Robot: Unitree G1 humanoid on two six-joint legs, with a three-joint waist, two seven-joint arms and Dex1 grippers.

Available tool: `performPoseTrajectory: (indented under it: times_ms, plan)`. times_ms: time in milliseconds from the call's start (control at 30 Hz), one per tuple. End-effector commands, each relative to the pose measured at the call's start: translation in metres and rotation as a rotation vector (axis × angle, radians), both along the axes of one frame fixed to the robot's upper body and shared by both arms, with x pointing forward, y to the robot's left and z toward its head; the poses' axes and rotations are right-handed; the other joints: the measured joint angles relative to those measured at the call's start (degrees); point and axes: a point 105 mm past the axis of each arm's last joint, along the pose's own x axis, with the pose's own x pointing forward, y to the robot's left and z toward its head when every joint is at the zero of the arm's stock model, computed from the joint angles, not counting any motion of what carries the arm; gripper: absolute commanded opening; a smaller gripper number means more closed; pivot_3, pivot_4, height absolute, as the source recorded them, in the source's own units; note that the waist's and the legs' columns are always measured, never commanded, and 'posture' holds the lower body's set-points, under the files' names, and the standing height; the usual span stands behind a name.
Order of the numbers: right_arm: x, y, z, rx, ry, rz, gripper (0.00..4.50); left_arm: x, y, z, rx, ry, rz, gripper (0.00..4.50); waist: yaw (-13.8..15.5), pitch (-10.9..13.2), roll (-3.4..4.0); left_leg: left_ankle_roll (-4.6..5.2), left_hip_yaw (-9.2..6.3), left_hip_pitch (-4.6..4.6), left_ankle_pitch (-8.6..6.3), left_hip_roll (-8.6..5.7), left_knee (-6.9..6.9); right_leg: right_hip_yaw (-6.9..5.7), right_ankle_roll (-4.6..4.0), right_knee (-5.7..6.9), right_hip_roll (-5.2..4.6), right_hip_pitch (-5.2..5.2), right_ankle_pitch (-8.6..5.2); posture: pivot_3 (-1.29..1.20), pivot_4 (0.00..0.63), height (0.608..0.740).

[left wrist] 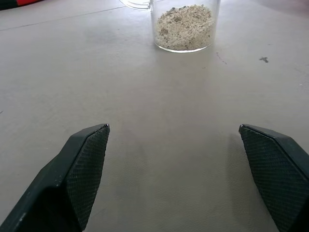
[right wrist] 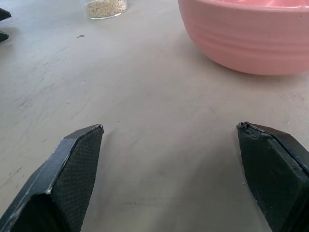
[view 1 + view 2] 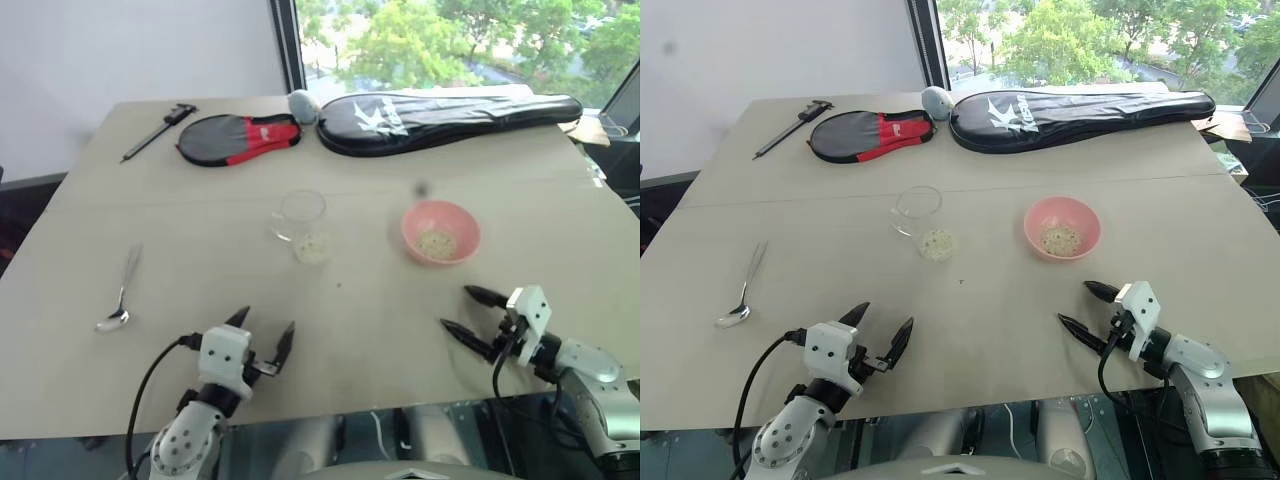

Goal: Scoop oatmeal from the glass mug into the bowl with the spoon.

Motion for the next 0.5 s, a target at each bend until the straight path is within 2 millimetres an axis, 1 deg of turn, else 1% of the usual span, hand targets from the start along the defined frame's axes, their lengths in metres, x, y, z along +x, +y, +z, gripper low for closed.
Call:
performPoseTrajectory:
  times_ms: [33, 367, 500]
  plan:
    - [-0.0010, 0.0005, -0.0054, 0.009, 0.023, -0.002, 4.47, -0.0023, -0.0006, -0.0043, -0.004, 0.022, -0.011, 4.46, 0.00, 0.00, 0.00, 0.00, 0.00, 0.00, 0.00, 0.00, 0.00, 0.00, 0.00, 0.00, 0.00, 0.00, 0.00, 0.00, 0.150, 0.740]
    - [-0.0008, 0.0030, -0.0055, 0.011, 0.023, 0.009, 4.47, -0.0029, 0.0016, -0.0043, -0.002, 0.022, -0.008, 4.46, -0.01, 0.00, -0.01, 0.00, 0.00, 0.00, 0.00, 0.00, 0.00, 0.00, 0.00, 0.00, 0.00, 0.00, 0.00, 0.00, 0.150, 0.740]
    - [0.0000, 0.0071, -0.0038, 0.014, 0.020, 0.028, 4.47, -0.0029, 0.0085, -0.0020, -0.003, 0.011, 0.023, 4.46, -0.02, 0.02, -0.04, 0.00, 0.00, 0.00, 0.00, 0.00, 0.00, 0.00, 0.00, 0.00, 0.00, 0.00, 0.00, 0.00, 0.150, 0.740]
